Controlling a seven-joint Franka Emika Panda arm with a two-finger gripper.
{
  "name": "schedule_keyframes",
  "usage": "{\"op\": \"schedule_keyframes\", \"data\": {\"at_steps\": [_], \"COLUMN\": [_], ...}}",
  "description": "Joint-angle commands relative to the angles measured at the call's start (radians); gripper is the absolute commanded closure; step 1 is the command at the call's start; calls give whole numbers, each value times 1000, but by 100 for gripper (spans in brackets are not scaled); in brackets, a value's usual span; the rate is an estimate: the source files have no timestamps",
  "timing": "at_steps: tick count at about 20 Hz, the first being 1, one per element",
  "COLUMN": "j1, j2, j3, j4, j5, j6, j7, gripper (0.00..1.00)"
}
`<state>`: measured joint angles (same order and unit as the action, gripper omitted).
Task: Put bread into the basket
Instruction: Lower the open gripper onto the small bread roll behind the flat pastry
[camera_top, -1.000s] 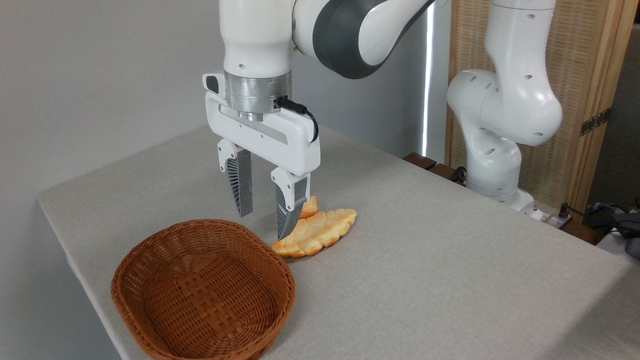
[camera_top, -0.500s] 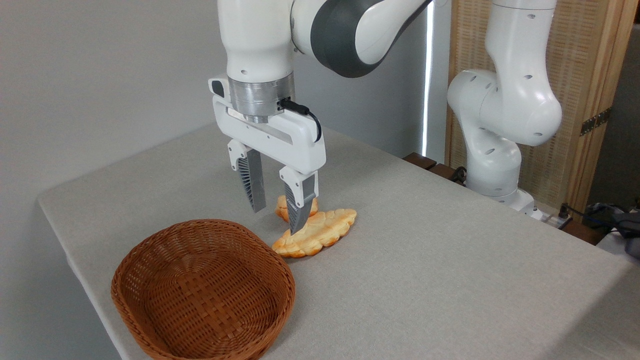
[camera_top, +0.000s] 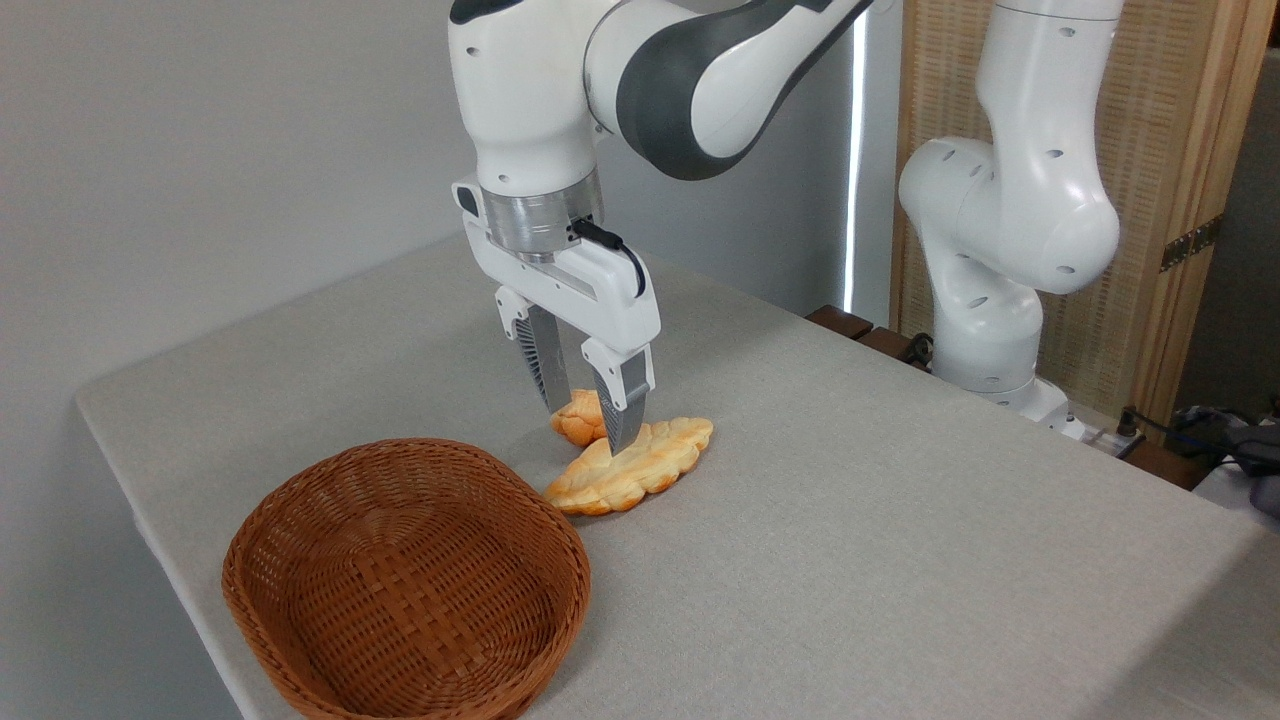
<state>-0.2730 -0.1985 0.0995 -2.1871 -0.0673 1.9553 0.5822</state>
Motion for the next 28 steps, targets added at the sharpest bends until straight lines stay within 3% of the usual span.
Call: {"op": "schedule_keyframes", "data": {"at_steps": [1, 7, 14, 20, 23, 24, 28], "j1": [-38, -81, -135, -146, -153, -156, -157], "j2": [-21, -9, 39, 65, 68, 68, 71], "j3": [9, 11, 8, 6, 6, 6, 6], "j4": [-16, -16, -29, -29, -29, -29, -29], "j5": [-2, -49, -35, -32, -3, 12, 50], "j6": [16, 30, 27, 25, 25, 25, 24], "j7": [-2, -5, -5, -5, -5, -5, -1], "gripper": [0, 0, 0, 0, 0, 3, 62]}}
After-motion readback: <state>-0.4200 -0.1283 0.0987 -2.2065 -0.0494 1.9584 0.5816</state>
